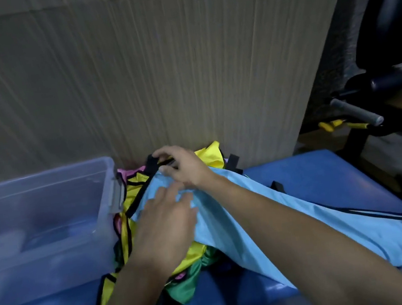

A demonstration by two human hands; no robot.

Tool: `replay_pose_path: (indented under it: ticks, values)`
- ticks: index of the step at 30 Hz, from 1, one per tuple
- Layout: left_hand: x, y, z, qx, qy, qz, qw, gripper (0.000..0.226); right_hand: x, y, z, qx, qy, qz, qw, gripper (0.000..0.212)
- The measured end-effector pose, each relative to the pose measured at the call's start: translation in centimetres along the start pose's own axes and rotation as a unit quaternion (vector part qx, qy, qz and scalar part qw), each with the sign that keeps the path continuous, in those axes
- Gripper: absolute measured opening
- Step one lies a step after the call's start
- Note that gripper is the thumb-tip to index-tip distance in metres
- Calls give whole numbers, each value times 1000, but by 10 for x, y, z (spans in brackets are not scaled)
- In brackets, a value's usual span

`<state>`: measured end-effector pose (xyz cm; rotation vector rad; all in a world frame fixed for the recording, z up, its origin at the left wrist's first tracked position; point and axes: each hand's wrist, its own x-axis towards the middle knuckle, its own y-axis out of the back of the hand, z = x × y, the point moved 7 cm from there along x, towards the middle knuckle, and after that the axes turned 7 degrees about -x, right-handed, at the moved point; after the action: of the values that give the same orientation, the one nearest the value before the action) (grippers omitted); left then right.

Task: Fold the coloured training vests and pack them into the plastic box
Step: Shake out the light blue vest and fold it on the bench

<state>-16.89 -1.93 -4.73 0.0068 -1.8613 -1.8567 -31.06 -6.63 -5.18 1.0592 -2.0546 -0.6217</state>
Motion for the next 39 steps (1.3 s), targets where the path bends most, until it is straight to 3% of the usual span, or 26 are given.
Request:
replay_pose_path:
  ticks: [3, 4, 6, 9, 11, 13, 15, 17, 19, 21, 25, 27, 31, 34, 39]
  values:
    - [0, -42, 8, 2, 6, -120, 993, 41, -27, 32, -5, 88, 20, 11, 996, 34]
    - [1, -47, 7, 17, 16, -123, 992, 40, -42, 47, 1, 118, 9, 17, 993, 31]
    - [8, -42, 19, 55, 11, -86, 995, 33, -81, 83, 25, 125, -27, 38, 991, 21]
    - [20, -40, 72, -7, -75, -26, 997, 31, -161, 143, 83, -10, -110, 115, 987, 17]
    - [24, -50, 126, -82, -145, -55, 985, 49, -224, 184, 120, -97, -175, 185, 962, 12]
    - [23, -82, 166, -76, -189, -118, 972, 46, -282, 222, 154, -170, -234, 248, 925, 5]
    - [21, -109, 191, -95, -217, -130, 963, 42, -335, 255, 182, -223, -315, 278, 880, 11]
    - [20, -134, 195, -84, -216, -127, 964, 49, -379, 276, 211, -233, -417, 268, 837, 31]
    - [15, -160, 189, -75, -201, -148, 966, 55, -406, 275, 238, -191, -488, 203, 828, 46]
    - [8, -181, 181, -81, -196, -150, 966, 57, -416, 260, 254, -138, -502, 145, 841, 43]
    - [3, -187, 174, -129, -173, -154, 964, 63, -407, 252, 260, -140, -498, 139, 844, 34]
    - [3, -185, 174, -153, -167, -145, 963, 65, -398, 249, 259, -152, -498, 128, 844, 44]
    - [6, -185, 174, -164, -155, -124, 966, 70, -381, 262, 266, -70, -475, 206, 853, 38]
    - [13, -187, 176, -162, -114, -121, 973, 71, -375, 272, 273, 24, -468, 317, 825, 25]
    - [18, -191, 176, -100, -107, -112, 983, 65, -387, 263, 296, 83, -537, 286, 789, 39]
